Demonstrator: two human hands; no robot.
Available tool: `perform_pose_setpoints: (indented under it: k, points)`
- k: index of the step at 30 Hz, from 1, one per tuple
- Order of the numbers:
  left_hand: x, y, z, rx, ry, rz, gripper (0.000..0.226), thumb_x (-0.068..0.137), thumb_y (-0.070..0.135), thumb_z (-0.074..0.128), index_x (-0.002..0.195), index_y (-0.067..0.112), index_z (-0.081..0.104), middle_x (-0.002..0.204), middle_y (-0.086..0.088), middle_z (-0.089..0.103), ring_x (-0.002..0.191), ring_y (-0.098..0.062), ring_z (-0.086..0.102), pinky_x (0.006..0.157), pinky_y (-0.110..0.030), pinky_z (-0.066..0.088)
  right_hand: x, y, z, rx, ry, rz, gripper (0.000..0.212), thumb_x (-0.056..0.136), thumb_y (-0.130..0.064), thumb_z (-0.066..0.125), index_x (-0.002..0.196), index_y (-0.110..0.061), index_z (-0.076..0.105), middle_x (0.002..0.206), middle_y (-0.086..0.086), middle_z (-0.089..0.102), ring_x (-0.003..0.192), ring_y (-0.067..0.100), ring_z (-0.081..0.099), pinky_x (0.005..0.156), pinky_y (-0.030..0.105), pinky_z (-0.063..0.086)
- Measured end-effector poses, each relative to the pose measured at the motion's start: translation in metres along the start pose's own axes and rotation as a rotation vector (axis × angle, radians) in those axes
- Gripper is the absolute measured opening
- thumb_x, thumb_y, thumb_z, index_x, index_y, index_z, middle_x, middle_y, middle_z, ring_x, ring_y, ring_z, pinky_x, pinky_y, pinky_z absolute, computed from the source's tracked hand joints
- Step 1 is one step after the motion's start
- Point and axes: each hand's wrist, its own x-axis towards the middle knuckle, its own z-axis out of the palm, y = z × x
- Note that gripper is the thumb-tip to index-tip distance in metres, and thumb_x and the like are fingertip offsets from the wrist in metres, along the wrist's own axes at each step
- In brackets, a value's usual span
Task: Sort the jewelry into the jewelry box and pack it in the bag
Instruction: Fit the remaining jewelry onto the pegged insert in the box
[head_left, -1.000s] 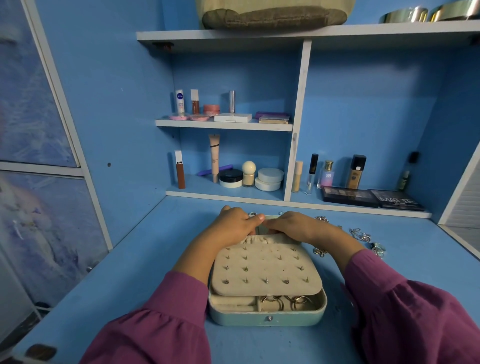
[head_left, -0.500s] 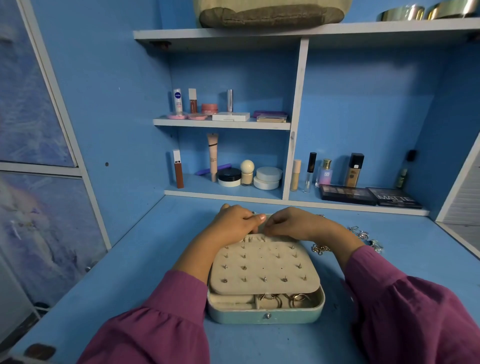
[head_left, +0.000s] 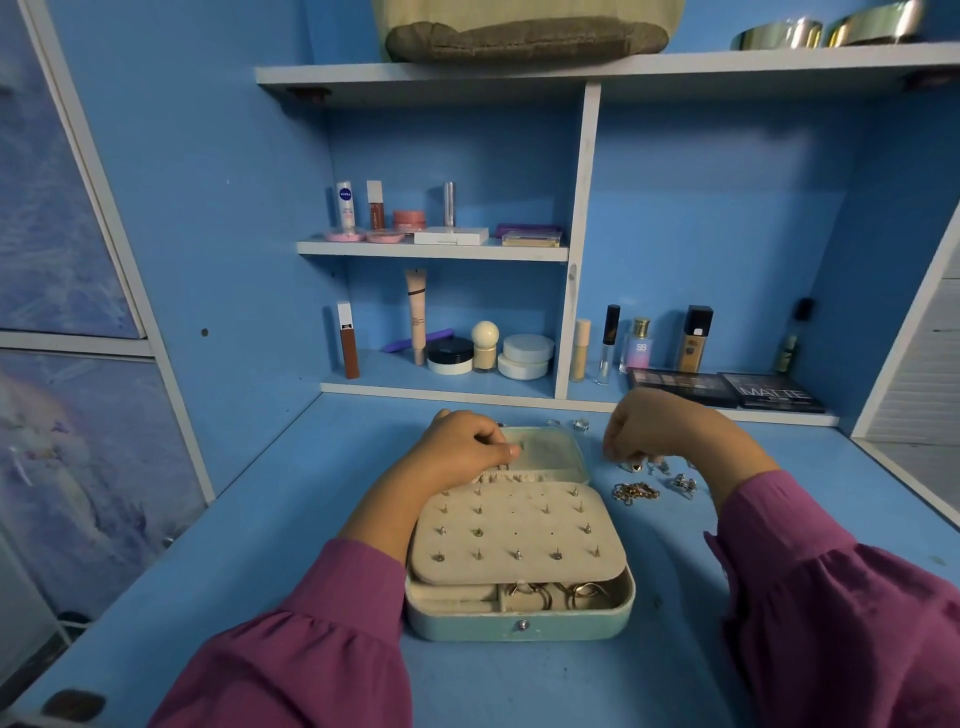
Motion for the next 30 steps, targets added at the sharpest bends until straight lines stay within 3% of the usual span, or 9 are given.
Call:
perform_pose_setpoints:
  k: [4, 9, 15, 18, 21, 26, 30]
  points:
    - [-0.001, 0.002, -0.001, -0.002, 0.001, 0.006, 0.018, 0.083, 0.035, 0.069, 0.066, 0.028, 0.066, 0.088, 0.001, 0.065, 0.097, -0.019, 0.053, 0.087, -0.039, 0.048, -0.004, 0.002, 0.001, -0.164, -0.169, 0.057, 0.029, 0.076, -0.024, 0.077, 0.096, -0.002, 0.074, 0.073, 0.004, 0.065, 0.060, 0.012, 0.052, 0.057, 0.021, 0.043]
    - [-0.003, 0.004, -0.001, -0.010, 0.004, 0.015, 0.018, 0.083, 0.035, 0.069, 0.067, 0.027, 0.067, 0.087, -0.001, 0.067, 0.096, -0.019, 0.056, 0.087, -0.040, 0.050, -0.004, -0.001, 0.006, -0.205, -0.136, 0.025, 0.034, 0.076, -0.030, 0.076, 0.097, -0.004, 0.074, 0.081, 0.004, 0.066, 0.071, 0.015, 0.055, 0.061, 0.022, 0.043]
    - [-0.007, 0.008, -0.004, -0.035, 0.013, 0.018, 0.016, 0.086, 0.028, 0.068, 0.070, 0.023, 0.067, 0.085, 0.003, 0.067, 0.078, -0.009, 0.058, 0.074, -0.027, 0.046, -0.011, -0.003, 0.007, -0.204, -0.101, 0.002, 0.035, 0.081, -0.030, 0.066, 0.096, 0.000, 0.072, 0.078, 0.004, 0.059, 0.070, 0.018, 0.049, 0.063, 0.026, 0.039]
    - [-0.008, 0.010, -0.005, -0.060, 0.014, 0.019, 0.016, 0.087, 0.026, 0.068, 0.070, 0.024, 0.066, 0.084, 0.005, 0.066, 0.077, -0.007, 0.059, 0.072, -0.023, 0.044, -0.015, -0.001, -0.005, -0.060, -0.087, -0.030, 0.031, 0.080, -0.022, 0.061, 0.090, 0.006, 0.069, 0.070, 0.005, 0.055, 0.065, 0.019, 0.043, 0.060, 0.026, 0.037]
    - [-0.009, 0.012, -0.007, -0.092, 0.013, 0.018, 0.015, 0.087, 0.024, 0.067, 0.072, 0.024, 0.066, 0.084, 0.006, 0.066, 0.079, -0.009, 0.061, 0.072, -0.023, 0.047, -0.021, 0.000, -0.019, 0.171, -0.042, -0.070, 0.016, 0.082, -0.014, 0.063, 0.081, -0.001, 0.072, 0.066, 0.002, 0.063, 0.058, 0.014, 0.047, 0.057, 0.021, 0.042]
    - [-0.010, 0.013, -0.009, -0.130, 0.012, 0.005, 0.009, 0.088, 0.025, 0.066, 0.080, 0.021, 0.068, 0.093, -0.001, 0.069, 0.092, -0.018, 0.064, 0.086, -0.033, 0.051, -0.029, -0.004, -0.029, 0.453, 0.060, -0.154, 0.012, 0.087, -0.008, 0.061, 0.081, -0.001, 0.069, 0.071, 0.005, 0.071, 0.059, 0.010, 0.057, 0.059, 0.020, 0.048]
    - [-0.011, 0.015, -0.011, -0.179, 0.026, 0.005, 0.008, 0.088, 0.022, 0.066, 0.087, 0.015, 0.070, 0.097, -0.005, 0.070, 0.092, -0.018, 0.064, 0.085, -0.034, 0.052, -0.031, -0.012, -0.031, 0.582, 0.137, -0.217, 0.009, 0.088, -0.008, 0.063, 0.081, -0.003, 0.065, 0.075, 0.009, 0.071, 0.056, 0.007, 0.058, 0.056, 0.017, 0.049]
